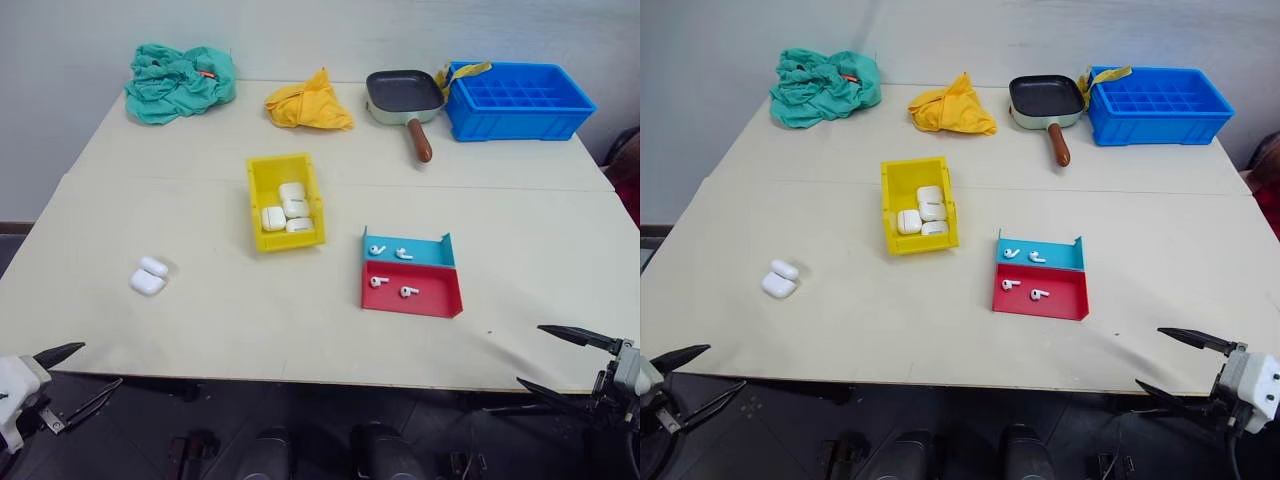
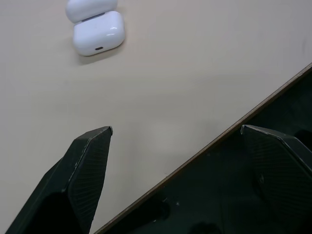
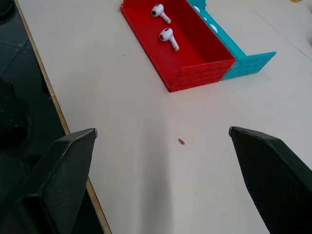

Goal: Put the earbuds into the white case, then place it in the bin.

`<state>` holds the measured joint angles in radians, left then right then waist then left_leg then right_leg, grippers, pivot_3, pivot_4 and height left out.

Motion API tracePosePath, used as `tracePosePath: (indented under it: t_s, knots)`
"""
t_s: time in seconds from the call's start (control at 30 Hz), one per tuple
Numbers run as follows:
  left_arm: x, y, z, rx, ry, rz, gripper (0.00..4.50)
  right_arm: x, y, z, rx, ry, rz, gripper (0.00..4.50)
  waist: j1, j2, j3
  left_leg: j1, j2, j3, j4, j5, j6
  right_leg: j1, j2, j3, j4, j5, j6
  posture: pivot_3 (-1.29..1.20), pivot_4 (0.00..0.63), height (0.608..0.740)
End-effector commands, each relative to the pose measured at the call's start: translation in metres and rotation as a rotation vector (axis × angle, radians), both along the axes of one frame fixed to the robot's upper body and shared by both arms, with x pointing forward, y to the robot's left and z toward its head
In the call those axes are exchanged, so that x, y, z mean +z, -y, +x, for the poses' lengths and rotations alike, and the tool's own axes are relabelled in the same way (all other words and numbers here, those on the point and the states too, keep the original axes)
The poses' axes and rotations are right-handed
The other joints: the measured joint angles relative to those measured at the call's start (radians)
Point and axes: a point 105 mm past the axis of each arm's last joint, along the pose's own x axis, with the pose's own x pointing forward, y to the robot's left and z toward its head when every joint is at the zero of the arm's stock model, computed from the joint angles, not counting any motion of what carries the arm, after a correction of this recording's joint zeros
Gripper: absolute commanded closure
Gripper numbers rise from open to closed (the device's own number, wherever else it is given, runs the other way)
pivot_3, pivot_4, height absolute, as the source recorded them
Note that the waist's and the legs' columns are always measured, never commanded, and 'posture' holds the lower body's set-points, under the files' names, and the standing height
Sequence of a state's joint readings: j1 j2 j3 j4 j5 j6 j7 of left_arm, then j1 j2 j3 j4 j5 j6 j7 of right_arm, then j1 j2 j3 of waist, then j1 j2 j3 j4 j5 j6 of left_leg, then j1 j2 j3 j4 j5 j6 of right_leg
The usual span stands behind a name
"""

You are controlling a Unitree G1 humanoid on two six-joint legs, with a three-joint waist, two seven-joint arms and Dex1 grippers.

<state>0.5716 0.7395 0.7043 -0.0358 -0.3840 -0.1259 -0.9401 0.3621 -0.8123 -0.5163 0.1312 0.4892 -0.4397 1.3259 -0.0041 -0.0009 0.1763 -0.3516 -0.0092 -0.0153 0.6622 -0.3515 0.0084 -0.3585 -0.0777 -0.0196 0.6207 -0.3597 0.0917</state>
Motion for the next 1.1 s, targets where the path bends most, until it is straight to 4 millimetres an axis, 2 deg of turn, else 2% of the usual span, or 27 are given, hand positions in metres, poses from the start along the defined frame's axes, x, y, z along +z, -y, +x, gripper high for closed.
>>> tracePosePath:
  t_s: [0.03,0.17,0.23,0.4,0.5,0.57,0.67,0.77,0.9,1.1]
  knots:
    - [0.009,0.000,0.000,-0.005,0.022,0.018,0.04,0.002,-0.001,0.002,0.022,0.032,-0.007,0.00,0.000,0.000,0.000,0.000,0.000,0.000,0.000,0.000,0.000,0.000,0.000,0.000,0.000,0.000,0.000,0.00,0.150,0.740]
    - [0.017,0.001,0.004,0.027,0.051,-0.059,0.04,0.003,-0.004,0.009,0.024,0.067,0.031,0.00,0.000,0.000,0.000,0.000,0.000,0.000,0.000,0.000,0.000,0.000,0.000,0.000,0.000,0.000,0.000,0.00,0.150,0.740]
    - [0.025,0.000,0.004,0.052,0.063,-0.125,0.04,0.008,-0.013,0.012,0.063,0.115,0.074,0.00,-0.001,0.000,0.000,0.000,0.000,0.000,0.000,0.000,0.000,0.000,0.000,0.000,0.001,0.000,0.000,0.00,0.150,0.740]
    - [0.043,-0.023,0.000,0.254,0.158,-0.263,0.04,0.031,-0.034,0.027,0.073,0.270,0.213,0.00,-0.007,0.001,0.000,0.001,0.000,0.000,0.000,0.000,-0.001,0.000,0.000,-0.001,0.003,0.000,0.001,0.00,0.150,0.740]
    - [0.040,-0.037,-0.015,0.379,0.165,-0.295,0.04,0.059,-0.055,0.035,0.101,0.443,0.336,0.00,-0.012,0.001,0.000,0.001,0.000,-0.001,0.001,0.000,-0.001,-0.001,0.000,-0.002,0.005,0.001,0.001,0.00,0.150,0.740]
    - [0.038,-0.046,-0.025,0.456,0.160,-0.340,0.04,0.069,-0.069,0.036,0.134,0.490,0.383,0.00,-0.018,0.001,0.000,0.001,0.000,-0.001,0.001,0.000,-0.002,-0.001,0.000,-0.002,0.006,0.001,0.001,0.00,0.150,0.740]
    - [0.031,-0.061,-0.038,0.554,0.092,-0.360,0.04,0.070,-0.086,0.030,0.227,0.482,0.407,0.00,-0.019,0.000,0.000,0.001,0.000,-0.002,0.001,0.000,-0.002,-0.001,0.000,-0.002,0.006,0.001,0.001,0.00,0.150,0.740]
    - [0.029,-0.081,-0.044,0.643,0.026,-0.415,0.04,0.059,-0.101,0.015,0.351,0.445,0.374,0.00,-0.013,0.000,0.000,0.001,0.000,-0.003,0.001,0.000,-0.002,-0.001,0.000,-0.002,0.007,0.001,0.001,0.00,0.150,0.740]
    - [0.035,-0.078,-0.038,0.601,-0.083,-0.477,0.04,0.051,-0.104,0.004,0.428,0.437,0.345,0.00,-0.004,-0.001,0.000,0.001,0.000,-0.003,0.001,0.000,-0.001,0.000,0.000,-0.002,0.006,0.001,0.001,0.00,0.150,0.740]
    - [0.067,-0.047,0.006,0.377,-0.276,-0.393,0.04,0.046,-0.104,0.003,0.455,0.408,0.330,0.00,0.001,-0.001,-0.001,0.001,0.000,-0.004,0.001,0.000,-0.002,0.000,0.000,-0.002,0.007,0.000,0.000,0.00,0.150,0.740]
